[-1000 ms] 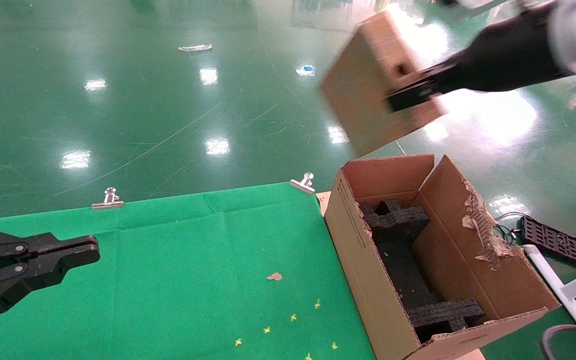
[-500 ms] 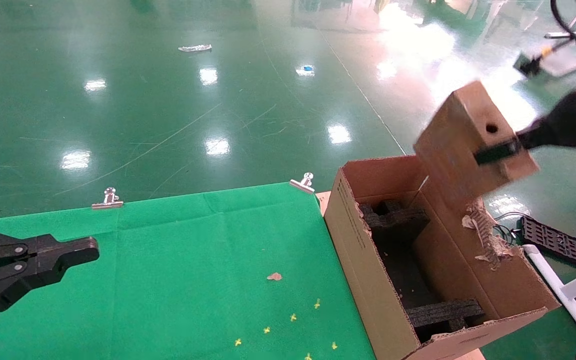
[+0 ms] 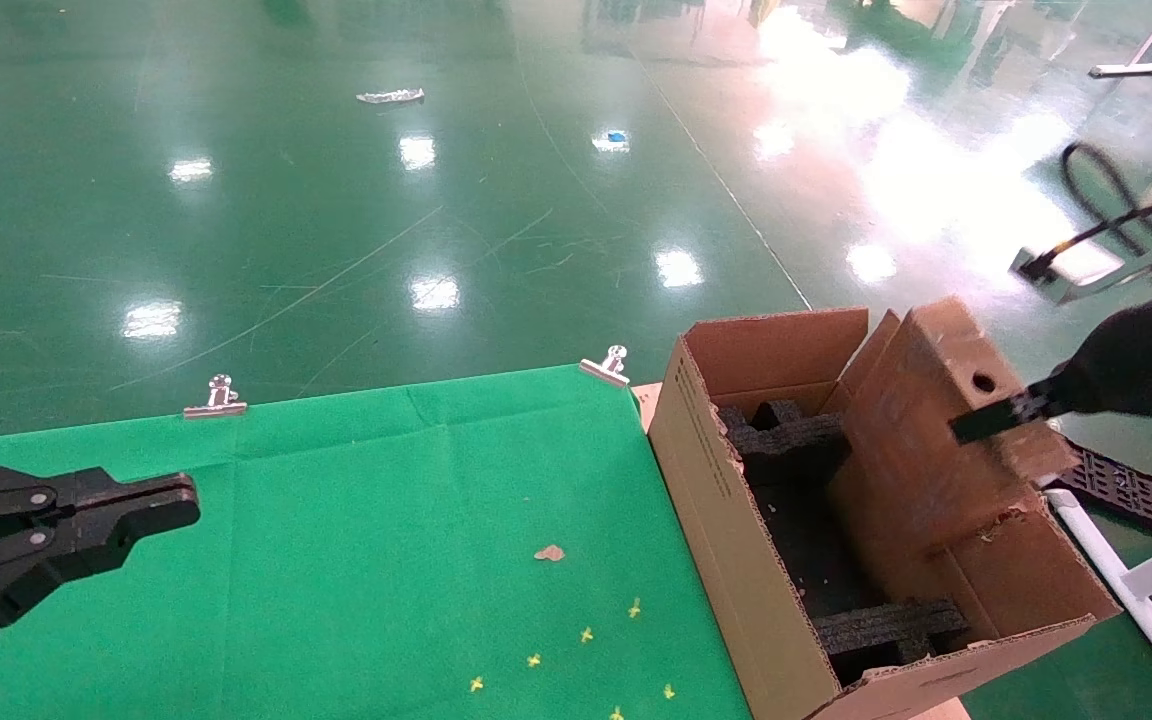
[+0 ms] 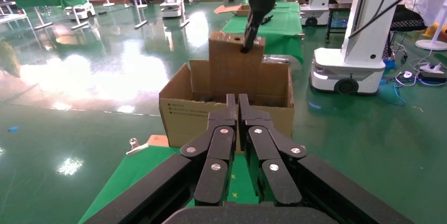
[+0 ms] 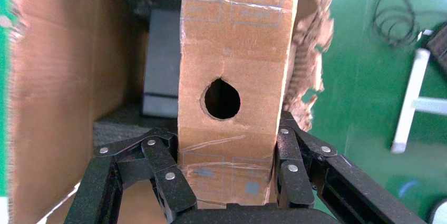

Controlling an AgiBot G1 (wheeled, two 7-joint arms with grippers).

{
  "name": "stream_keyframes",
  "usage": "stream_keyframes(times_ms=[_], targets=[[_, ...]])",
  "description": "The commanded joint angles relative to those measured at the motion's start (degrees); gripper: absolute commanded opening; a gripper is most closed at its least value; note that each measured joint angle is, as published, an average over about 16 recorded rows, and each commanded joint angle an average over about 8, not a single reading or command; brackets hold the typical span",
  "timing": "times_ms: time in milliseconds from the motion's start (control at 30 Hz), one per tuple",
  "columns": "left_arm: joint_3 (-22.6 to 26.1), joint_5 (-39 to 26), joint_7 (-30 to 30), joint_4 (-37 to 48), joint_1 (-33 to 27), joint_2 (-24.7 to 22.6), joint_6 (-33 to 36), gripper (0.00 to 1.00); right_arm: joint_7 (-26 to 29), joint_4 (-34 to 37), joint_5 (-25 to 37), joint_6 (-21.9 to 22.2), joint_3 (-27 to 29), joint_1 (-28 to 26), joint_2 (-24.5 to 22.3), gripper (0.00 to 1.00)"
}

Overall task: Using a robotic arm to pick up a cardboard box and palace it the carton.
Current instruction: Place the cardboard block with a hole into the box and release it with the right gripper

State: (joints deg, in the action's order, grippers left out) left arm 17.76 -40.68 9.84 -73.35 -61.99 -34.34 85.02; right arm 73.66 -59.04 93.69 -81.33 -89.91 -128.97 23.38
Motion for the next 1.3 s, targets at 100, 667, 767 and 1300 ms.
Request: stream_keyframes(times_ms=[100, 667, 767, 1300], targets=[[0.01, 0.01, 0.0, 0.0, 0.0, 0.0, 0.0, 1.0, -1.17, 3.8, -0.1, 1.26, -1.12, 2.6, 1.14, 0.0], [0.05, 0.03, -0.02, 0.0, -0.01, 0.02, -0.02, 1.0, -3.91, 14.59, -2.8, 10.23, -2.96, 13.36, 4.76, 0.0], [0.06, 0.04, -0.03, 0.0, -0.01, 0.02, -0.02, 1.0, -4.61, 16.36, -4.18, 12.93, -3.02, 16.32, 5.46, 0.0], [0.09, 0.06, -0.05, 0.0, -0.02, 0.04, -0.04, 1.0, -12.21, 25.77, -10.56, 25.07, -2.6, 30.55, 11.31, 0.0]])
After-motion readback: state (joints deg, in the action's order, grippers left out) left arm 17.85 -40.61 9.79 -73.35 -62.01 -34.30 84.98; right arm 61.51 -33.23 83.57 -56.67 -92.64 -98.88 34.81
